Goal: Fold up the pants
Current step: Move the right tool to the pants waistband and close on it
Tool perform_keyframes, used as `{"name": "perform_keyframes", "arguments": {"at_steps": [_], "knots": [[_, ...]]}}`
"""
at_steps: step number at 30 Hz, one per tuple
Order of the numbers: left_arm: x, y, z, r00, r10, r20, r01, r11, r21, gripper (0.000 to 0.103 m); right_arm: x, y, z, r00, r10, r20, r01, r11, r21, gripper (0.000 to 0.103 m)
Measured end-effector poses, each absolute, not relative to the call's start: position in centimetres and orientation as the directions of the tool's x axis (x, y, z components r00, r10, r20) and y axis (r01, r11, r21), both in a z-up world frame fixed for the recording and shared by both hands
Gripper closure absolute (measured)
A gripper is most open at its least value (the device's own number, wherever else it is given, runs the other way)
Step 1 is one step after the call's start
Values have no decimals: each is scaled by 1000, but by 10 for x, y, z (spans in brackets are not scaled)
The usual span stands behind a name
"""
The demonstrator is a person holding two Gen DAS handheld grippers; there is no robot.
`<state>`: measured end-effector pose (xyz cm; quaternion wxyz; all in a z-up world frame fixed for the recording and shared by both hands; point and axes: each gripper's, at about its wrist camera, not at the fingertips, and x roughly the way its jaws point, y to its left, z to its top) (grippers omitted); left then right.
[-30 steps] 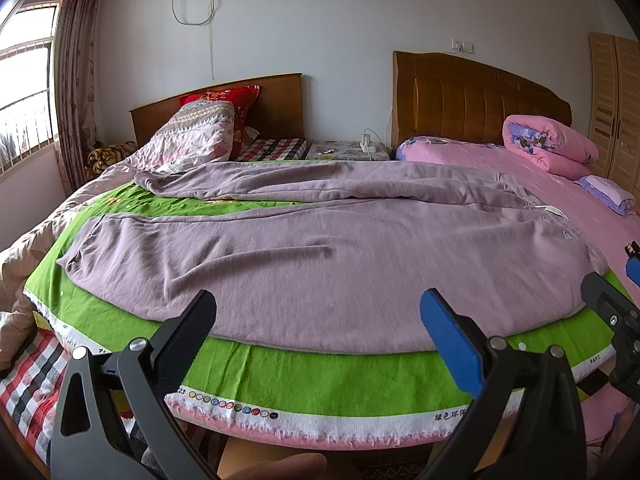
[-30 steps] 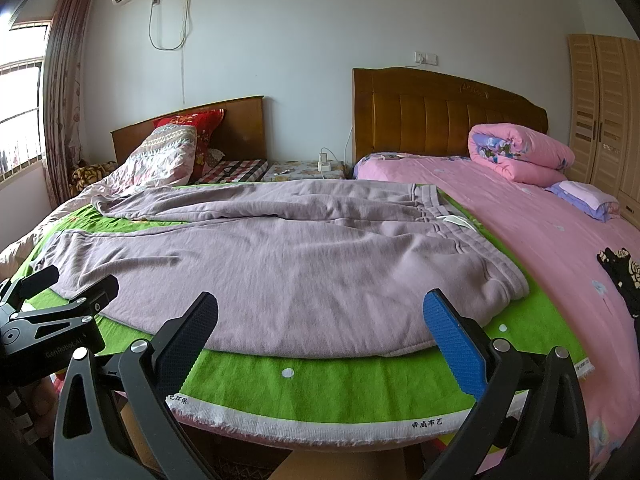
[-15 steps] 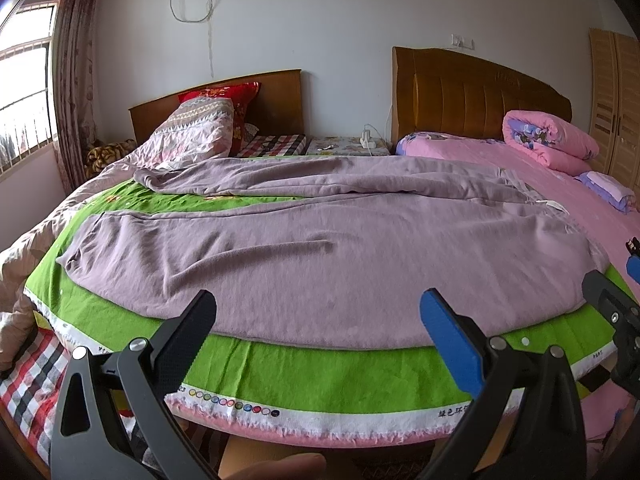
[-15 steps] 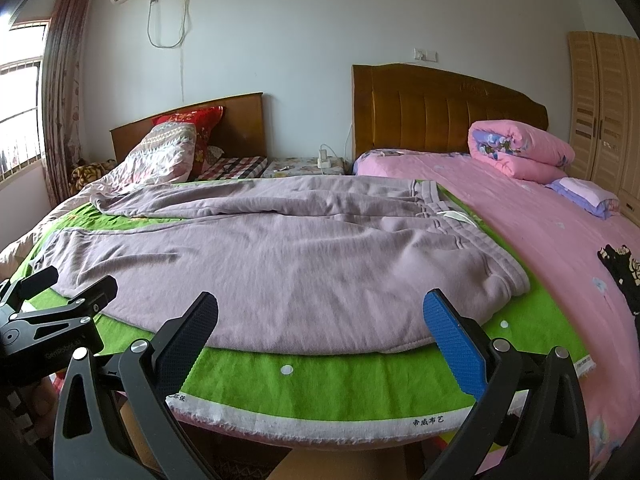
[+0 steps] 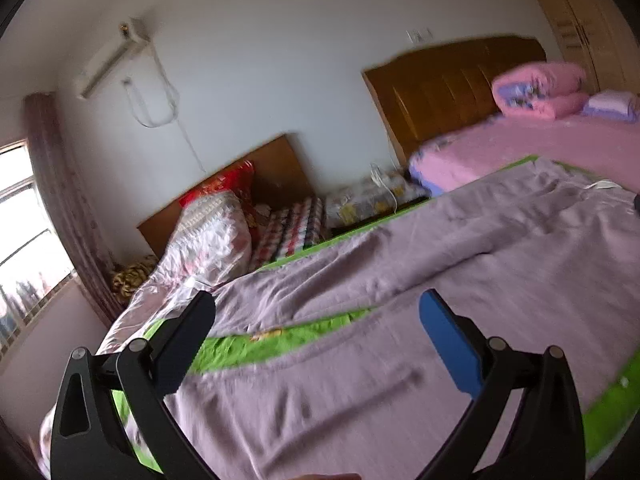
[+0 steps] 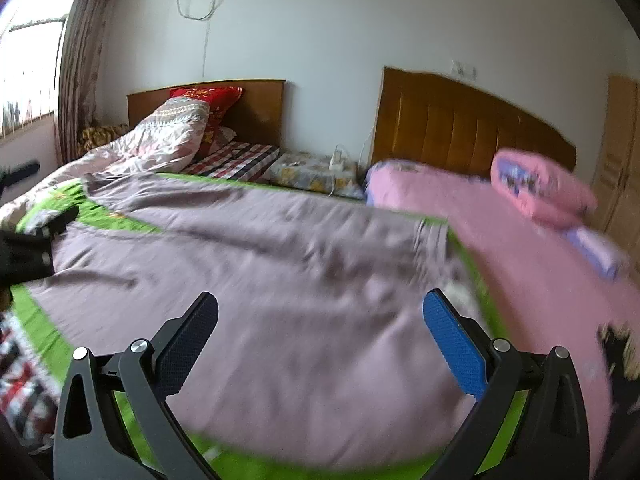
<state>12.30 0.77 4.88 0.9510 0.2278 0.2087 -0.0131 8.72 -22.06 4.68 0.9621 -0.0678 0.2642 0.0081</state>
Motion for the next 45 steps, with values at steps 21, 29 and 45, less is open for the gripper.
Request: {"name": "perform_keyframes", "arguments": {"at_steps": [21,29,45], "knots": [[493,26,-12,472,-275,-837,694,702,161,6,446,-347,-31,502,159,-850,-379,924,-51,4],[539,36,-35,361,-309,-880,745,663,72,15,489,-386,-67,404,232,-885,-360,929,79,5],[566,47,-58,224,-337,-914,771,635,-46,20,458,-375,-49,475,231,-849,-515,855,-55,78]]}}
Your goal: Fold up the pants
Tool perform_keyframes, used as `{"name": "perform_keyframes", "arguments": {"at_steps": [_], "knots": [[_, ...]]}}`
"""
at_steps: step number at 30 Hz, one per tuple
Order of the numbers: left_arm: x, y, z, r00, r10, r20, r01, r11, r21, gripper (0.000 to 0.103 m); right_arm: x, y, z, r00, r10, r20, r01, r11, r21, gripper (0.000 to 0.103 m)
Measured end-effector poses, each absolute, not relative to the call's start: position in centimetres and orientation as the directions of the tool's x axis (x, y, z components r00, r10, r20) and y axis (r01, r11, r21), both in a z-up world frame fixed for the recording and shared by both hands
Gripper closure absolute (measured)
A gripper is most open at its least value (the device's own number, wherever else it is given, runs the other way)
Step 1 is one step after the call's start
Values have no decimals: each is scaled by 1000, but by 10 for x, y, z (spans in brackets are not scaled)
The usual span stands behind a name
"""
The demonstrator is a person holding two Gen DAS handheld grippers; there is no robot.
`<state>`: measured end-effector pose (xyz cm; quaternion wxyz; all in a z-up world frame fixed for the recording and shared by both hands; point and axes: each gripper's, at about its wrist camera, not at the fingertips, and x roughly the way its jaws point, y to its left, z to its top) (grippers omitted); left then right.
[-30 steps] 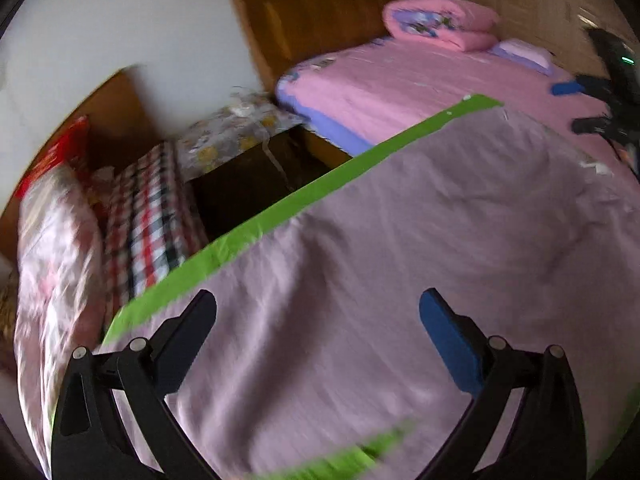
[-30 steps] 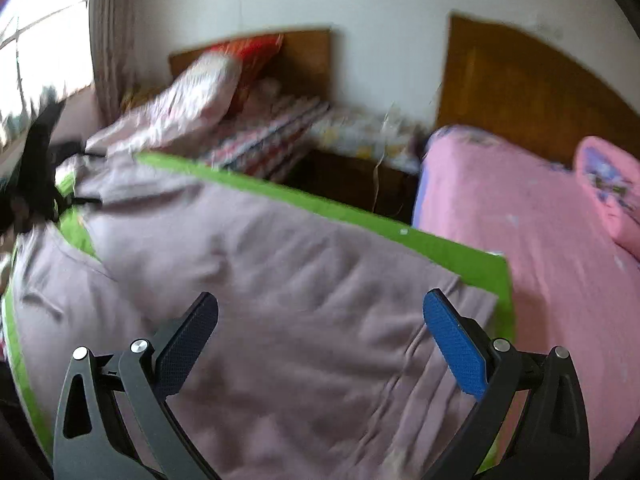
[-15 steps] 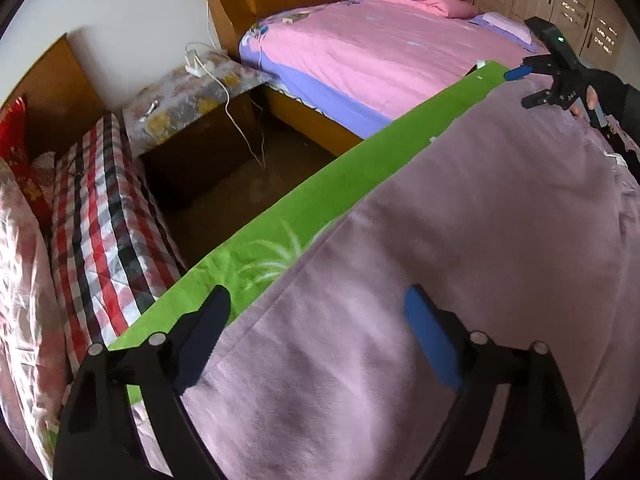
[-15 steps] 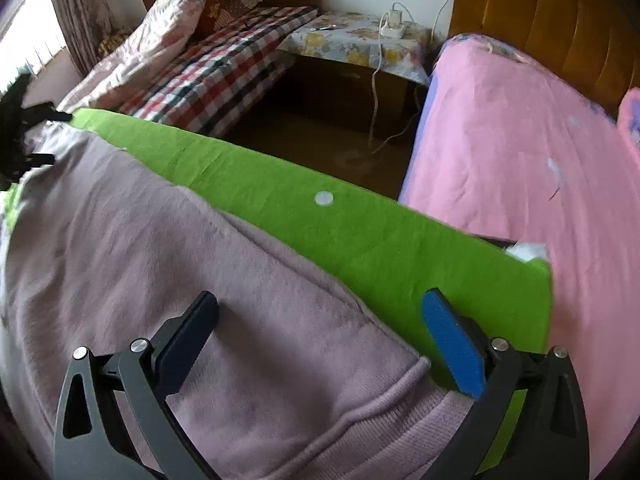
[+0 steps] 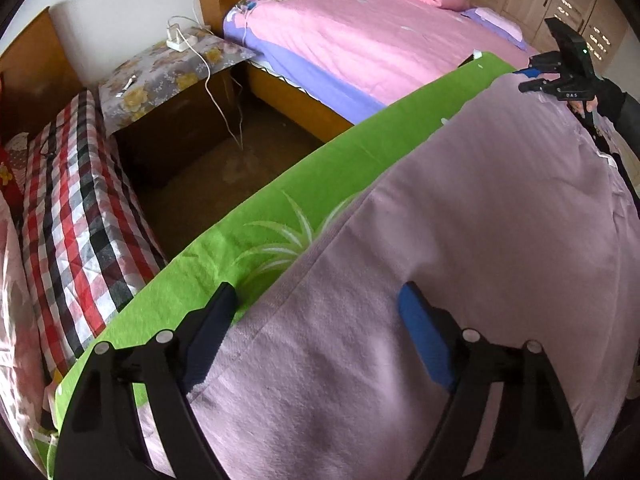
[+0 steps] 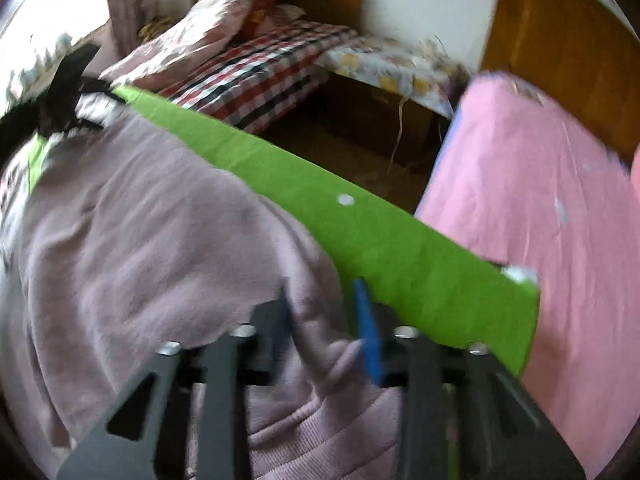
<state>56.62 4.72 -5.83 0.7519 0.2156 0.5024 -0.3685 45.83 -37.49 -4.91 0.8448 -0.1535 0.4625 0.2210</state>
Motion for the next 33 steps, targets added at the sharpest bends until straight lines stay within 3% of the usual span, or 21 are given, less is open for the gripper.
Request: {"name": "perform_keyframes", "arguments": {"at_steps": [3,4,5,7,10,11,12,19,27,30,33], "knots": [[567,45,-58,219,-322,-921,768,639,-41,23,451,-368,-47,529,180,-829,-499,856,-132,80],[568,45,-57,222,-322,-920,765,643,-41,35,446,-364,-45,557,156,-816,-480,862,-164,80],[567,45,-54,229,-330,-916,763,645,-42,55,445,-364,-45,572,142,-808,-470,864,-181,80],[564,43,-51,235,-335,-912,761,647,-41,79,440,-359,-43,605,101,-790,-437,871,-224,80],[554,35,-49,269,-300,-915,768,641,16,91,435,-350,-37,643,39,-765,-377,885,-272,81],[549,31,-48,295,-269,-917,770,636,61,93,432,-347,-33,653,20,-757,-360,888,-286,82],[545,28,-47,317,-245,-916,767,635,96,94,429,-345,-30,662,5,-749,-346,889,-299,91],[494,34,21,541,-228,-810,676,691,257,95,367,-332,30,759,-42,-650,-246,905,-346,91],[304,75,105,750,-305,-587,596,697,398,95,199,-320,92,882,8,-472,-180,930,-321,91],[217,87,105,785,-331,-524,577,698,423,95,137,-317,89,899,16,-437,-157,944,-289,91],[152,93,73,781,-323,-535,578,699,421,94,86,-308,55,877,17,-480,-160,952,-260,91]]}}
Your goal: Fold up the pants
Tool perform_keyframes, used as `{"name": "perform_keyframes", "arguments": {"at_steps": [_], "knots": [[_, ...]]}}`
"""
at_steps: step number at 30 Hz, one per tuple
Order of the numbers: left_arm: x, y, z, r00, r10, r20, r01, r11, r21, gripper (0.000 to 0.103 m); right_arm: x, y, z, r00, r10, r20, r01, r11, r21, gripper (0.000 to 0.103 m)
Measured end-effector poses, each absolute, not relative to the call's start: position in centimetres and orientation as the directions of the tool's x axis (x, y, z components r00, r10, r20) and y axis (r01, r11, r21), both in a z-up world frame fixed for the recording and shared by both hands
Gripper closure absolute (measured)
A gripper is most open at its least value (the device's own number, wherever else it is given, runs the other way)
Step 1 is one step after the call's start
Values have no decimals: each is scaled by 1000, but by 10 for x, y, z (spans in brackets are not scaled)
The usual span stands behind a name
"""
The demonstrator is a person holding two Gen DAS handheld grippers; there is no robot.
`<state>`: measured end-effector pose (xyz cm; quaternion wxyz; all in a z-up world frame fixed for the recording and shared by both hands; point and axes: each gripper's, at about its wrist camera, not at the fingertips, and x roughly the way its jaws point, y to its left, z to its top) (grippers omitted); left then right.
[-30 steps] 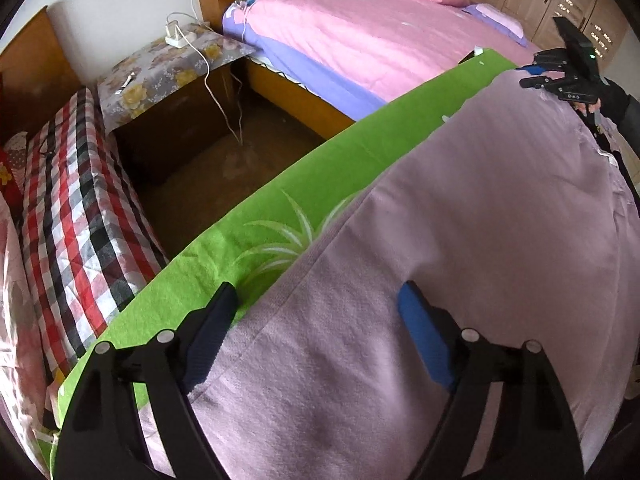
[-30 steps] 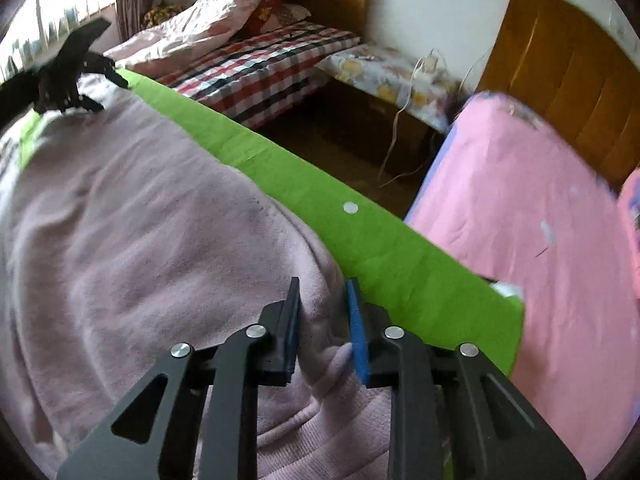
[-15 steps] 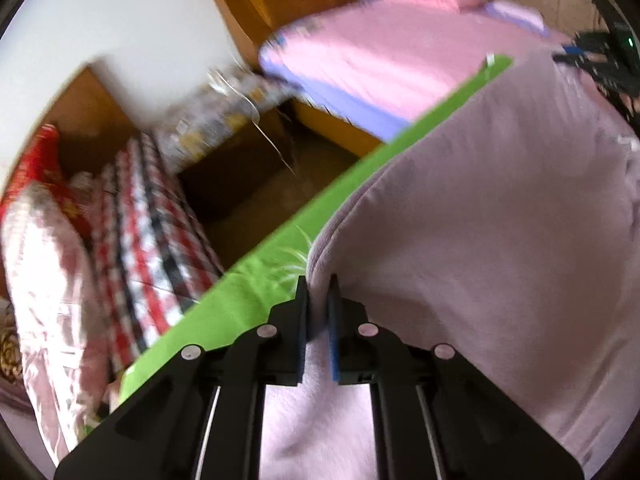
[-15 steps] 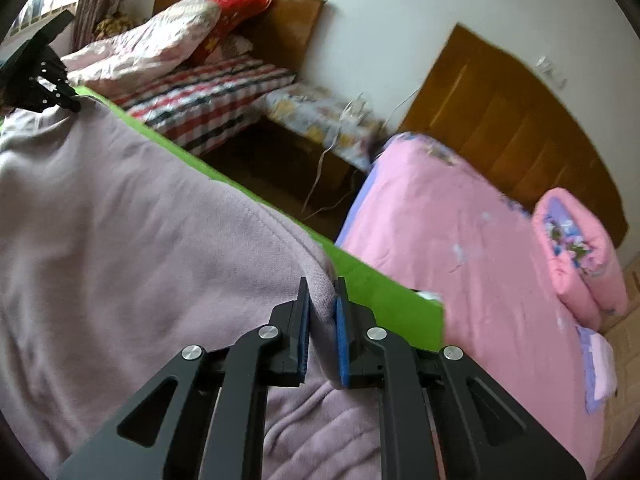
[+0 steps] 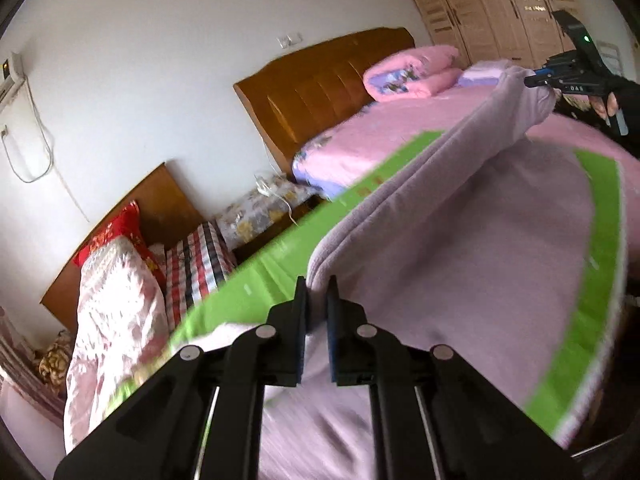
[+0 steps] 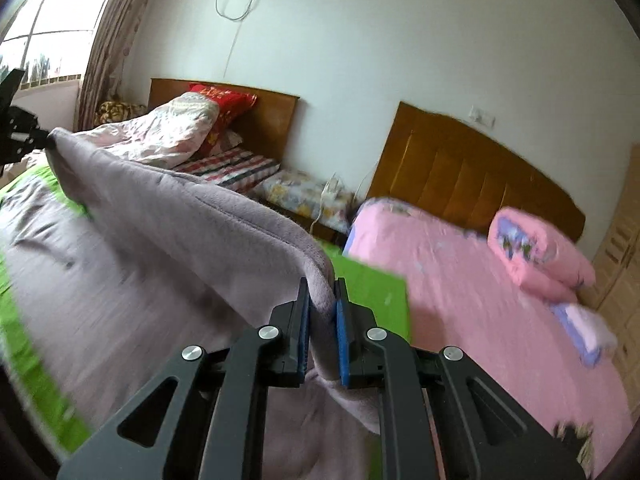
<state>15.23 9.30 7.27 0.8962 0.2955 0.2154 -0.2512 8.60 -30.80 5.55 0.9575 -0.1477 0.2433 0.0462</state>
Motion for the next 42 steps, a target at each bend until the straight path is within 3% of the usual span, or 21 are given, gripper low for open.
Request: {"name": "perform_keyframes", "arguments": {"at_steps": [4,7,8,9,10,11,13,15,19,26,29,33,42], "knots": [[117,99,2,703,-311,-639,610,726,319,93,52,-306,-14,796,52,-603,-195,965,-174,90],[112,95,-34,670,-279,-688,606,741,290,85,43,-302,-32,767,75,-637,-208,968,-137,83],[114,98,-36,677,-279,-681,590,759,275,84,36,-300,-30,771,71,-633,-202,970,-137,78],[112,100,-31,679,-291,-674,578,778,247,82,30,-300,-26,775,78,-628,-200,972,-127,60],[111,103,-25,678,-310,-667,570,794,210,70,19,-301,-21,782,93,-616,-198,975,-104,37],[107,108,-15,684,-338,-646,557,814,164,43,8,-302,-17,796,101,-597,-188,978,-85,28],[93,123,4,737,-357,-573,491,866,92,4,-14,-308,-10,811,138,-568,-169,986,-3,24],[84,139,16,741,-400,-540,448,893,-48,3,-32,-313,-14,816,158,-557,-132,987,88,29],[82,154,17,718,-466,-517,374,885,-277,3,-29,-340,-37,804,252,-538,-18,916,401,36],[97,150,-9,654,-529,-541,303,839,-453,3,-8,-378,-58,860,325,-392,105,640,762,37],[100,148,-16,649,-513,-562,276,847,-454,3,-3,-387,-67,859,293,-420,183,591,786,36],[98,154,-17,658,-509,-555,257,844,-470,3,0,-390,-67,860,265,-437,203,607,769,47],[106,164,-15,631,-497,-595,193,844,-501,3,1,-386,-67,857,249,-452,208,635,744,51]]}}
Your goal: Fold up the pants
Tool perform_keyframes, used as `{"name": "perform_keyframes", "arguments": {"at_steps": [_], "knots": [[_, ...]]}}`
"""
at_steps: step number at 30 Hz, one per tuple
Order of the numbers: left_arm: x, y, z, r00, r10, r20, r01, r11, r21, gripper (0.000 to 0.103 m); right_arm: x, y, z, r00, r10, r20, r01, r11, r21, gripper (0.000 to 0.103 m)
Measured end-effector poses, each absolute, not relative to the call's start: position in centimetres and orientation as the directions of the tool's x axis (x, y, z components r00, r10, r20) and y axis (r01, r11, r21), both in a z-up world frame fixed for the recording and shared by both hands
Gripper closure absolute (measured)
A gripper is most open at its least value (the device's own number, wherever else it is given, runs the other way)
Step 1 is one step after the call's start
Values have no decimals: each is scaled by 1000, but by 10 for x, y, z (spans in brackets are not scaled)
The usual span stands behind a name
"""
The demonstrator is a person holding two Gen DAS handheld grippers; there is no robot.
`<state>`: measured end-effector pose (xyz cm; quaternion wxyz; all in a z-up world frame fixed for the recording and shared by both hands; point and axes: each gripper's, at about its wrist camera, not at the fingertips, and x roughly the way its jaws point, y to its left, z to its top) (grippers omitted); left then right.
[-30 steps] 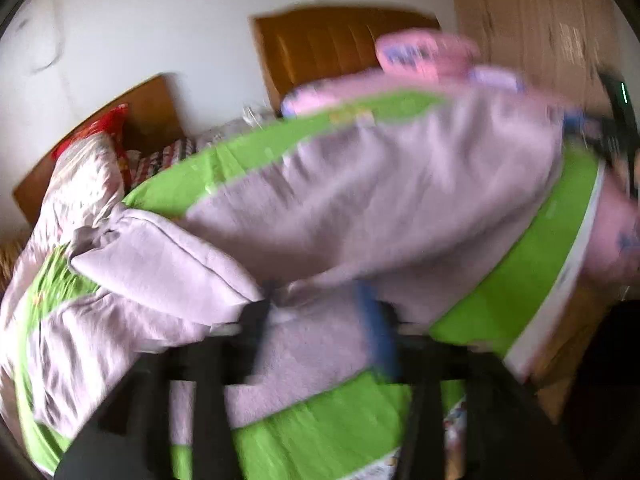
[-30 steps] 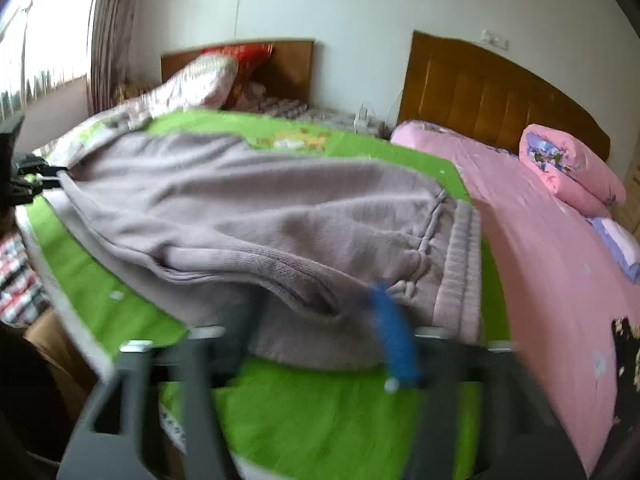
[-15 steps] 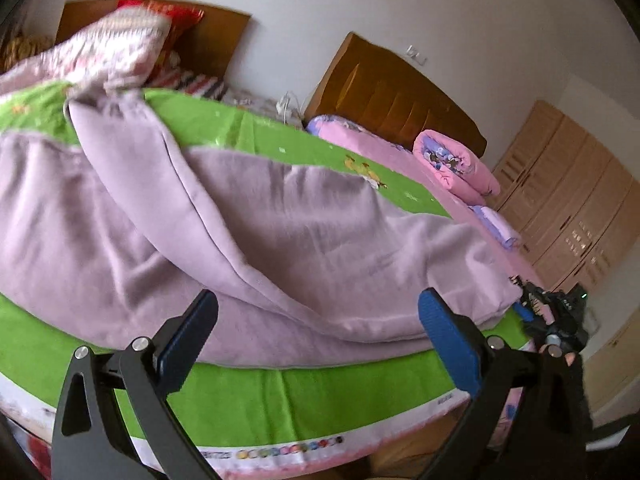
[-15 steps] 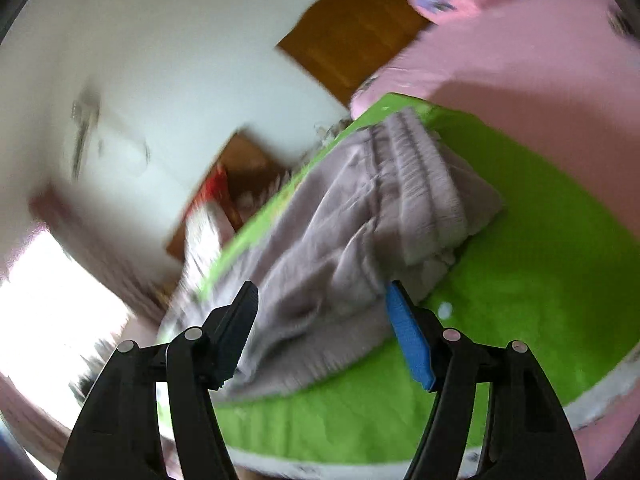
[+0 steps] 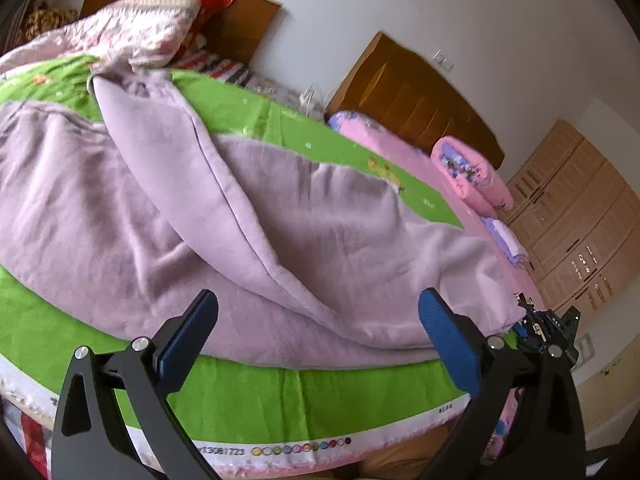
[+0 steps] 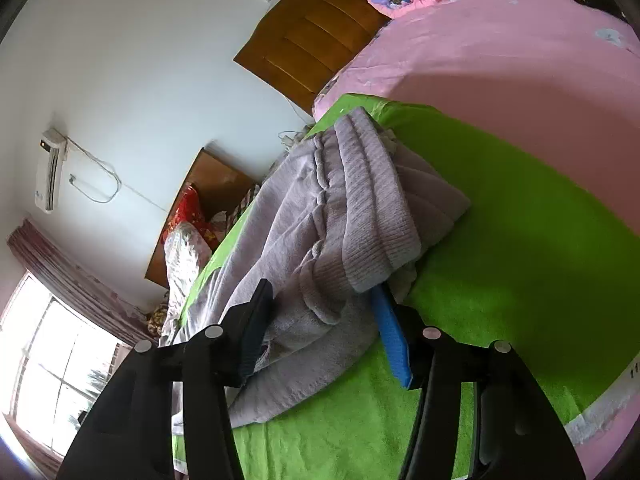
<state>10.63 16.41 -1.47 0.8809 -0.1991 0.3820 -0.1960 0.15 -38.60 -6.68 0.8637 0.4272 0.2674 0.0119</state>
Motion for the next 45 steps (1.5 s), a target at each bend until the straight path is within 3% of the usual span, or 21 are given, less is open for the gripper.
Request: {"name": "perform_keyframes", "arguments": {"at_steps": [3,6,7,8,10,11,14,19,21,24,25,30,32,34,36,38,39,42,43,45], "knots": [[125,155,-21,595,-478,-646,139,853,-503,5,2,-386,-67,857,250,-451,205,638,743,51],[148,154,-31,547,-459,-700,54,854,-518,27,4,-384,-65,857,244,-453,206,644,737,53],[154,155,-36,525,-458,-717,29,852,-523,47,4,-384,-65,858,238,-455,210,646,734,56],[161,156,-43,506,-444,-739,-4,856,-517,79,2,-382,-64,857,233,-460,215,649,730,61],[164,162,-46,523,-426,-738,-26,857,-514,95,2,-379,-60,855,221,-469,209,681,702,80],[161,165,-43,550,-452,-703,-1,841,-541,97,2,-377,-56,855,211,-473,203,704,681,80],[144,164,-18,653,-446,-612,89,847,-523,97,7,-364,-28,865,170,-471,145,815,561,81],[111,163,13,763,-446,-467,177,840,-513,97,4,-355,17,923,160,-350,2,907,422,83],[106,165,-1,749,-447,-489,159,837,-523,97,4,-363,5,919,141,-369,21,916,401,83],[117,159,-47,654,-467,-595,119,840,-529,97,14,-395,-60,838,149,-525,173,840,515,84],[119,154,-61,629,-454,-630,108,854,-508,97,10,-400,-69,845,167,-507,170,816,552,85],[118,150,-57,658,-434,-615,128,870,-477,95,11,-402,-65,844,150,-515,197,806,558,84],[118,150,-57,654,-427,-625,126,875,-467,90,10,-404,-68,845,170,-507,206,771,602,75],[117,150,-57,653,-430,-624,123,873,-472,87,6,-400,-66,850,179,-495,202,757,621,59],[118,150,-54,649,-439,-621,129,868,-479,76,5,-397,-63,851,195,-488,186,756,627,55],[113,152,-52,655,-438,-616,139,871,-471,54,2,-388,-59,850,212,-483,170,757,631,53],[112,151,-49,658,-436,-613,143,873,-467,52,2,-385,-58,846,209,-490,172,764,622,53],[115,149,-50,653,-432,-622,139,876,-462,53,6,-382,-63,828,214,-519,185,770,611,53],[116,149,-52,650,-428,-627,132,877,-462,56,4,-381,-65,831,211,-515,186,766,615,61],[117,151,-54,656,-409,-635,121,887,-446,86,5,-382,-67,832,168,-528,209,787,581,74]]}}
